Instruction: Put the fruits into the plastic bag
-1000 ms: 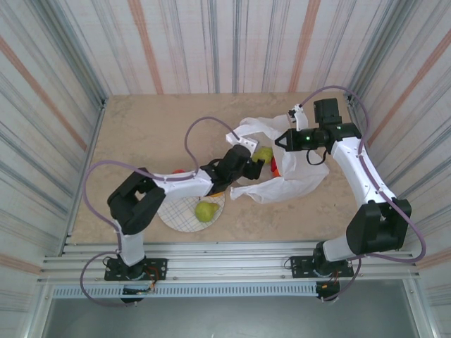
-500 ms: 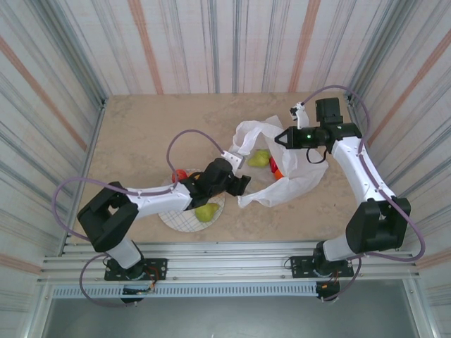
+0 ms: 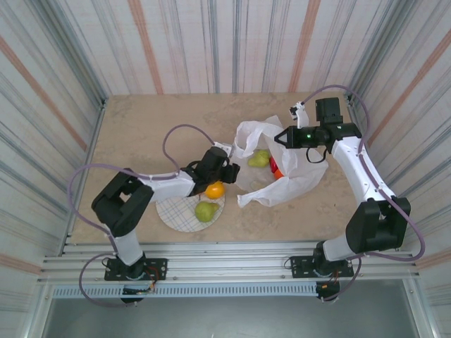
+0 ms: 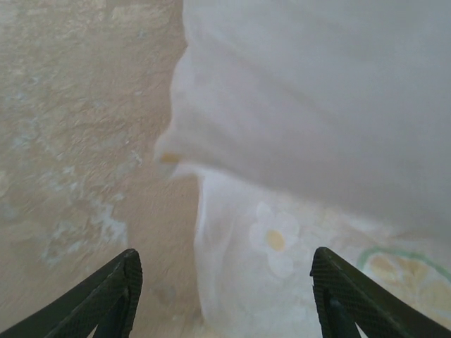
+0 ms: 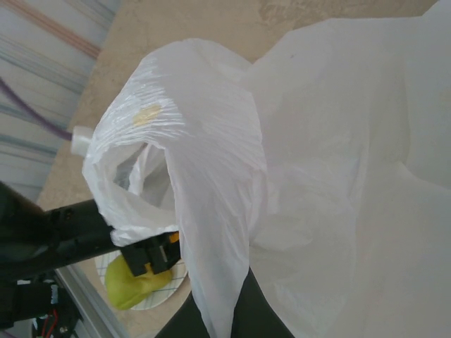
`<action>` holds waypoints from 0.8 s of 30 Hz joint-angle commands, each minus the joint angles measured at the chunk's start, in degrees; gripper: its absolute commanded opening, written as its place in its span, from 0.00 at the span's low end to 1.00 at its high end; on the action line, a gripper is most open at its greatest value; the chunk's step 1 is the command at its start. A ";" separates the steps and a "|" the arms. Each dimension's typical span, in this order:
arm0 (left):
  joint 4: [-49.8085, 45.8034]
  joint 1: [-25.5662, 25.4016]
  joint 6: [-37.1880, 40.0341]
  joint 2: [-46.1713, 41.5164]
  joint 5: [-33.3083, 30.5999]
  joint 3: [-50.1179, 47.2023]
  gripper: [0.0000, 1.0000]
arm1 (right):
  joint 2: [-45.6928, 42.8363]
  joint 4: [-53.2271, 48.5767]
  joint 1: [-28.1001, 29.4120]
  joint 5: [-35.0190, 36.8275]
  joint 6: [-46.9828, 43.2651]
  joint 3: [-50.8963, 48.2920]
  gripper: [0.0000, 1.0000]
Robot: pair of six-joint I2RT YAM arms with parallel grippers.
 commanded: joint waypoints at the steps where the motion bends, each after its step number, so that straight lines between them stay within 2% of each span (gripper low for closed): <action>1: 2.91 1.01 -2.27 3.23 2.96 3.57 0.60 | 0.39 -0.10 -0.38 -0.99 1.29 -0.36 0.00; 7: 3.62 1.49 -2.52 5.39 5.66 7.02 0.32 | -0.65 0.07 -0.57 0.34 1.55 -0.31 0.00; 11: 2.97 1.49 -1.68 3.19 7.03 6.88 0.10 | -1.81 0.66 -0.91 3.06 1.80 -0.35 0.00; 13: 2.12 1.42 -1.93 1.06 8.90 6.83 0.02 | -2.37 0.95 -0.97 4.76 2.00 -0.35 0.00; 20: -4.15 -0.46 -9.28 -8.82 18.14 7.38 0.00 | -4.78 -3.06 -0.46 14.60 -0.74 2.65 0.00; 24: -9.01 -0.88 -14.09 -11.40 23.55 10.38 0.00 | -5.51 -6.00 0.42 20.40 -3.05 4.85 0.00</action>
